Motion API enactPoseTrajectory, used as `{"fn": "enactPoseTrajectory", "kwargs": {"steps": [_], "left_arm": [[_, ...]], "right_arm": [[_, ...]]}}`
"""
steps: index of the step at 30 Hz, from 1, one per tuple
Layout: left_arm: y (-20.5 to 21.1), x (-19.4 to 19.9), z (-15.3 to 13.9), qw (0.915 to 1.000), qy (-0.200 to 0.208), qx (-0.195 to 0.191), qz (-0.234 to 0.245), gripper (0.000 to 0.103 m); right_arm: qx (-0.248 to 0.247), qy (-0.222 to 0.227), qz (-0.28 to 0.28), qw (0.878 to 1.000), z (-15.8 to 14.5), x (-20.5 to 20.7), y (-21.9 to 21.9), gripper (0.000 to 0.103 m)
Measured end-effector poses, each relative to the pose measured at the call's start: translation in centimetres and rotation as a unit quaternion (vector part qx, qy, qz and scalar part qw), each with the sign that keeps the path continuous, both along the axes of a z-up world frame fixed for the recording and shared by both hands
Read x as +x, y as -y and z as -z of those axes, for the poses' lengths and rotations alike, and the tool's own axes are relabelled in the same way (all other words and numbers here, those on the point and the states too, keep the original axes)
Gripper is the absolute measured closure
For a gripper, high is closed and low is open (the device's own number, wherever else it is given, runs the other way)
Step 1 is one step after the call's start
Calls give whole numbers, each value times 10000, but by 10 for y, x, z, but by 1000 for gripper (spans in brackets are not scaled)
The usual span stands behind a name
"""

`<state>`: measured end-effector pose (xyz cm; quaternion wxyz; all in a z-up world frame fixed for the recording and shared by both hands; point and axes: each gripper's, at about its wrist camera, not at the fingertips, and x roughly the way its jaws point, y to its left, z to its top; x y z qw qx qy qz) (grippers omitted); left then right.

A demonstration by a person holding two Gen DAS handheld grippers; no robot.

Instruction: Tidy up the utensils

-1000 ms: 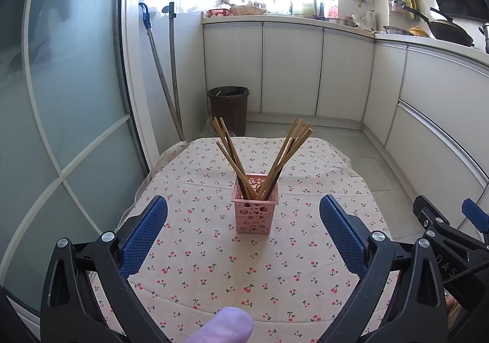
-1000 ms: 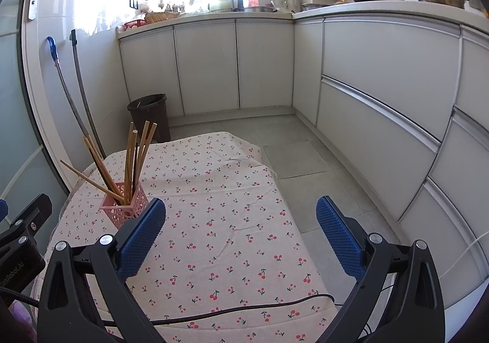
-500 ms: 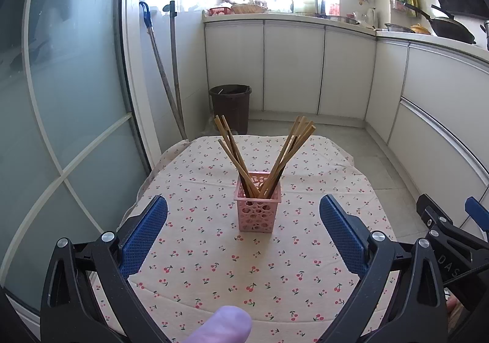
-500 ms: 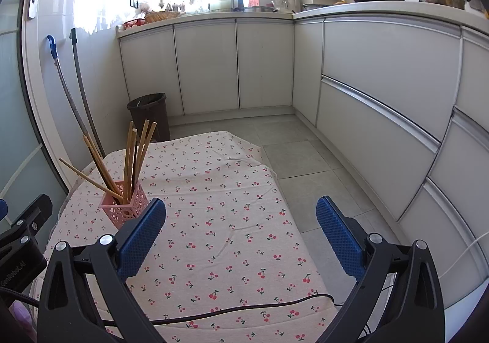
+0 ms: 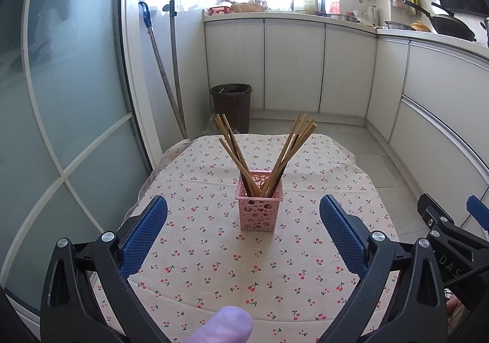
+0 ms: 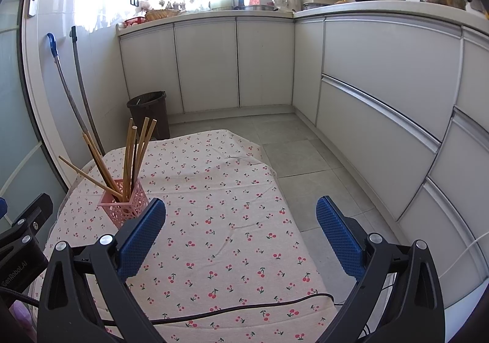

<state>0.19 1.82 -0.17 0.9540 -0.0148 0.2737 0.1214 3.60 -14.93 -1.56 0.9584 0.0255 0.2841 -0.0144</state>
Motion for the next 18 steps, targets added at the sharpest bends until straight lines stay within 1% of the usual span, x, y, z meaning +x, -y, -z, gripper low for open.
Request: {"fn": "enactPoseTrajectory", "kwargs": {"steps": [18], "left_arm": [[-1, -1, -1, 10000, -3, -7, -24, 7]], "right_arm": [[-47, -35, -30, 10000, 1, 0, -1, 7]]}}
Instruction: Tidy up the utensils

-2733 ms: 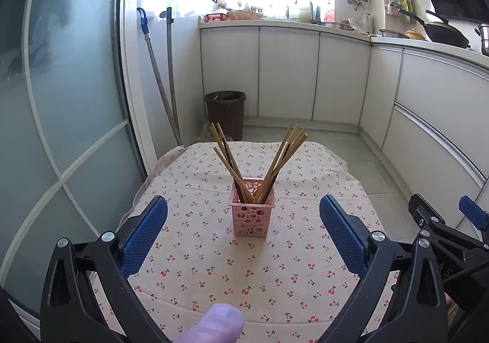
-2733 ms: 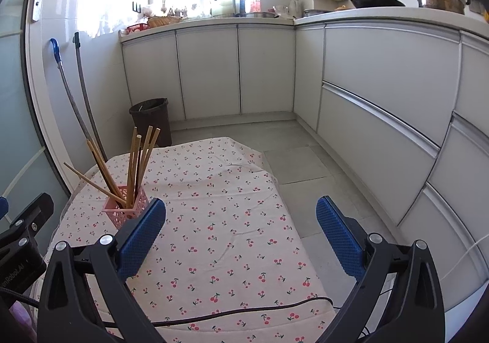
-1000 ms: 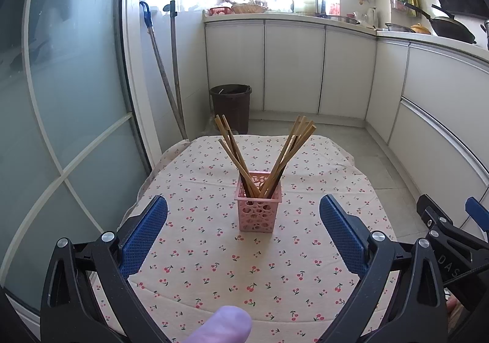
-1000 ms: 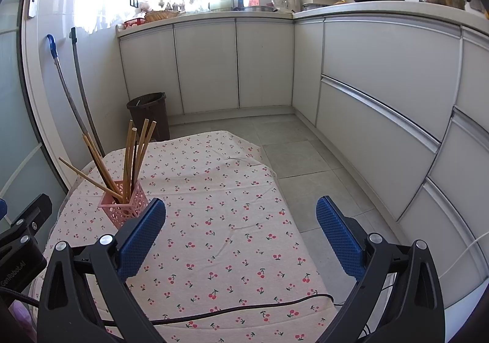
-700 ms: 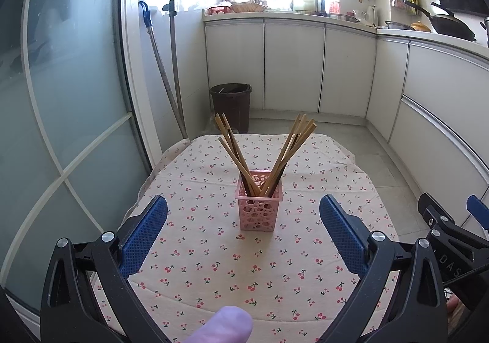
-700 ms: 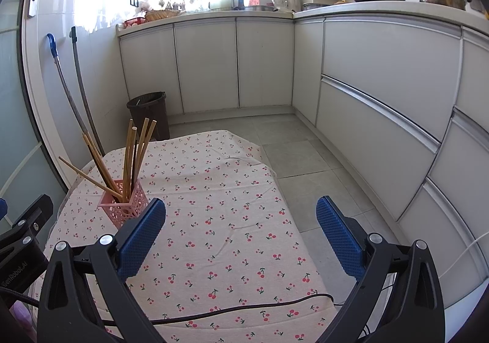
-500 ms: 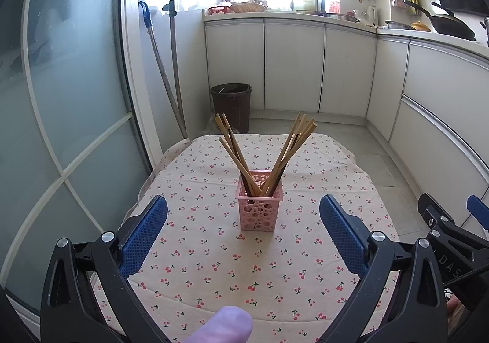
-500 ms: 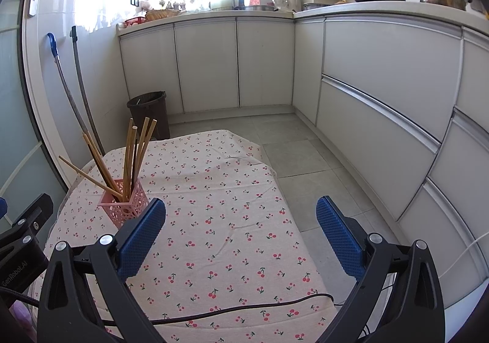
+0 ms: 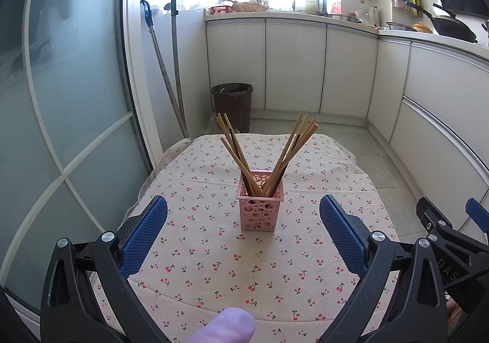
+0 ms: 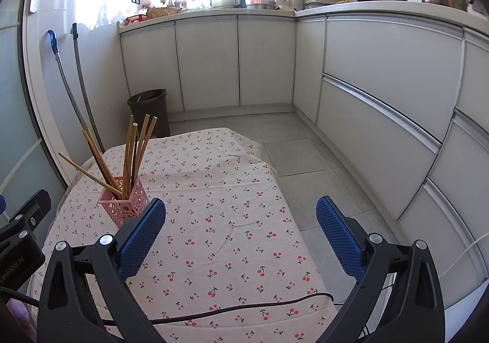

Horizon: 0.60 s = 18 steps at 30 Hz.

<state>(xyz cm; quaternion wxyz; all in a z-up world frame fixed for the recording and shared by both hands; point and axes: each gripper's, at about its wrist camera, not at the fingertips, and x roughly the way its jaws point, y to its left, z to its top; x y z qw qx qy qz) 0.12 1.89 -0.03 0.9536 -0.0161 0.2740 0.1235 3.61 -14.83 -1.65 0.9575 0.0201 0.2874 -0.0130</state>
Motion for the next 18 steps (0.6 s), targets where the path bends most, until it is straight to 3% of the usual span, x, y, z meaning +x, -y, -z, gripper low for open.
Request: {"fn": "enactPoseTrajectory", "kwargs": {"steps": [8, 18], "left_arm": [[7, 2, 4, 9997, -135, -36, 189, 7], [13, -2, 2, 9994, 44, 263, 199, 8]], "right_arm": [[-11, -24, -26, 10000, 1, 1, 0, 7], [-38, -59, -41, 10000, 3, 1, -1, 7]]}}
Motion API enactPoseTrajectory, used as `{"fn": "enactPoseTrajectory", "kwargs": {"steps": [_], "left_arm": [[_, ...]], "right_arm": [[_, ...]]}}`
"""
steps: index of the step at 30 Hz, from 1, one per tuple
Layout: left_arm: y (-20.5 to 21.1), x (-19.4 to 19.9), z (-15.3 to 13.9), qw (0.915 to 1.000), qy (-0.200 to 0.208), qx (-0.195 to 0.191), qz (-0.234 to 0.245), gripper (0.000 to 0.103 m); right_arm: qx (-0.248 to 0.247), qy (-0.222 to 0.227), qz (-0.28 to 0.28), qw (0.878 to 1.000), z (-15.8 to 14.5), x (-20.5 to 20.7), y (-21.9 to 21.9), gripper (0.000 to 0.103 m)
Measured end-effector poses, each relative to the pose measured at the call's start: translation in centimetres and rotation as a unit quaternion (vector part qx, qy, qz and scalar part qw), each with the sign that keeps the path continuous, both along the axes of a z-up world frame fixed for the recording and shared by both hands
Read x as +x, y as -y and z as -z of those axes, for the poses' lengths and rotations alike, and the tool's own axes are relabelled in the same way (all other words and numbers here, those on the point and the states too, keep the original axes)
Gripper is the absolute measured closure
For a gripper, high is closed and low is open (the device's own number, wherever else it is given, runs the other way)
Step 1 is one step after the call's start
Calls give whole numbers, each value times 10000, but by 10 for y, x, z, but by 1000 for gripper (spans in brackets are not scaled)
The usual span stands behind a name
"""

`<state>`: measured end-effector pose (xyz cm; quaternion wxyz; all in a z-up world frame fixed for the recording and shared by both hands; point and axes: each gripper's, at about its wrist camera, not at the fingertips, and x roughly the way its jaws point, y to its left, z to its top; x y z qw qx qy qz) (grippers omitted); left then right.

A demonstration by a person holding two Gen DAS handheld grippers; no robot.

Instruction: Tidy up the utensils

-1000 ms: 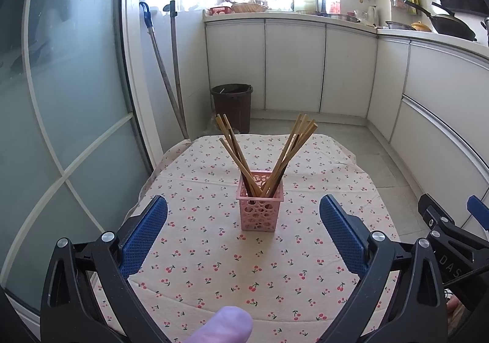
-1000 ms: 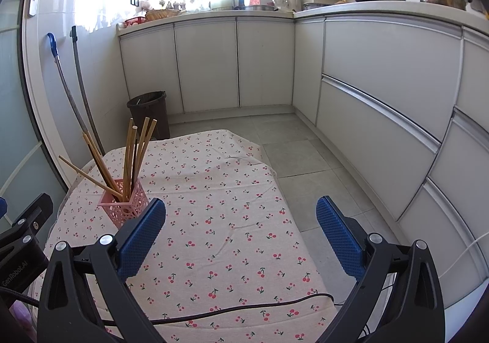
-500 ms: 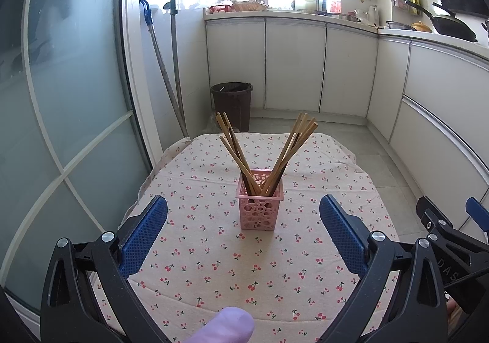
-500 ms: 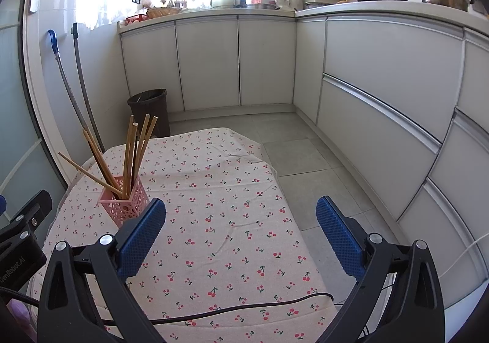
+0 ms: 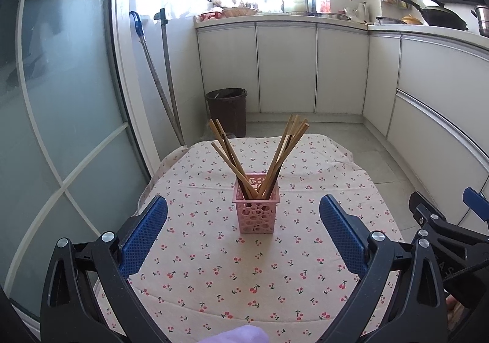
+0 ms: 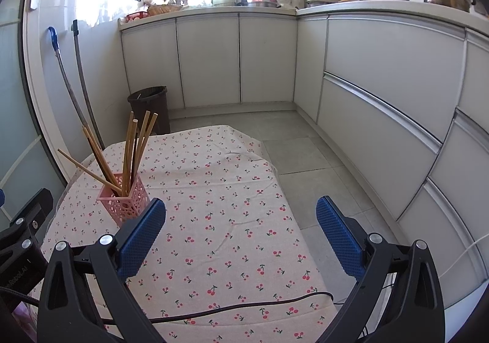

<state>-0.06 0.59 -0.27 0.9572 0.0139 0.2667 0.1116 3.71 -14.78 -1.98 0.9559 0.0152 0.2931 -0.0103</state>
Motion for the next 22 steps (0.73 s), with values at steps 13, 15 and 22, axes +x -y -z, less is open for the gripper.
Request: {"fn": "enactPoseTrajectory", "kwargs": {"steps": [13, 15, 22], "left_arm": [[-1, 2, 2, 9994, -19, -257, 218, 19], [-2, 4, 3, 9997, -57, -237, 92, 12], [-7, 8, 6, 9993, -265, -247, -86, 7]], "right_arm": [[-14, -1, 5, 10000, -1, 0, 0, 7], [-17, 4, 1, 10000, -1, -1, -1, 7], [17, 11, -13, 10000, -1, -1, 0, 7]]}}
